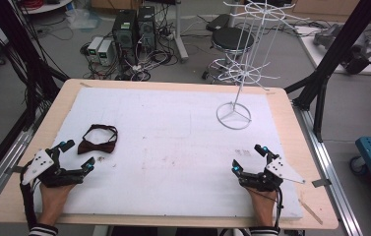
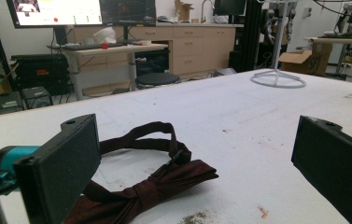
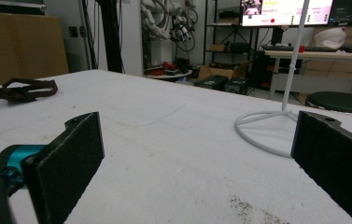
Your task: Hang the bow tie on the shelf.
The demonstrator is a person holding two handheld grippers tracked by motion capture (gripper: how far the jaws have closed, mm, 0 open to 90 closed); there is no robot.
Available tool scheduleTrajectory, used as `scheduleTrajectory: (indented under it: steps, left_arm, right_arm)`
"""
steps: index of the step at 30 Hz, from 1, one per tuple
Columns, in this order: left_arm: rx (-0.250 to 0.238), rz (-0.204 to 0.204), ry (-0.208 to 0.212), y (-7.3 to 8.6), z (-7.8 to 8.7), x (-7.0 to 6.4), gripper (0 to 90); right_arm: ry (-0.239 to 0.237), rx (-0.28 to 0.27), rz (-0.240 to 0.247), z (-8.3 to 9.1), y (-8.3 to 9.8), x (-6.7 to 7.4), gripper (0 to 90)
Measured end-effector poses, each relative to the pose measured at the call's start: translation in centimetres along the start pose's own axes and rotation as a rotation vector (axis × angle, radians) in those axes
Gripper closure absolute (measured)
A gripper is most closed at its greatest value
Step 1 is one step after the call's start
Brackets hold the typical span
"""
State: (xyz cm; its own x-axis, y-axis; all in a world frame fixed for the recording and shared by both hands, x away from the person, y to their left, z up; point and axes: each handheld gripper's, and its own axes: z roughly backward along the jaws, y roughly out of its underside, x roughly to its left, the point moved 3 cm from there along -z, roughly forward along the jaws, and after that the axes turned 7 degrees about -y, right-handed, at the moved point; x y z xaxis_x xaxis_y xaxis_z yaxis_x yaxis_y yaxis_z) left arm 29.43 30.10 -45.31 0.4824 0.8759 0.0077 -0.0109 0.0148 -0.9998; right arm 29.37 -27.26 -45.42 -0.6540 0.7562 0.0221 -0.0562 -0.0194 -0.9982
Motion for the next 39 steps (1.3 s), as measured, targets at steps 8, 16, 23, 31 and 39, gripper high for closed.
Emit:
scheduleTrajectory:
  steps: [8,16,23,31,39]
  left_arm:
    - [0.006,0.013,-0.002,0.0,0.0,0.2,1.7]
    - [0.006,0.013,-0.003,0.0,0.0,0.2,1.7]
    - [0.001,0.011,0.001,0.0,0.0,0.1,1.7]
    - [0.018,0.008,0.019,-0.9,0.2,0.6,1.7]
    - [0.041,0.008,0.074,-2.7,-0.2,1.5,1.7]
  right_arm:
    - [0.001,-0.004,0.006,0.0,0.0,0.0,1.9]
    - [0.002,-0.003,0.01,0.0,0.0,0.0,1.9]
    - [-0.001,-0.002,0.01,0.0,0.0,0.1,1.9]
    - [-0.002,-0.001,0.009,0.0,0.0,0.1,1.9]
    - [-0.002,-0.001,0.01,0.0,0.0,0.1,1.9]
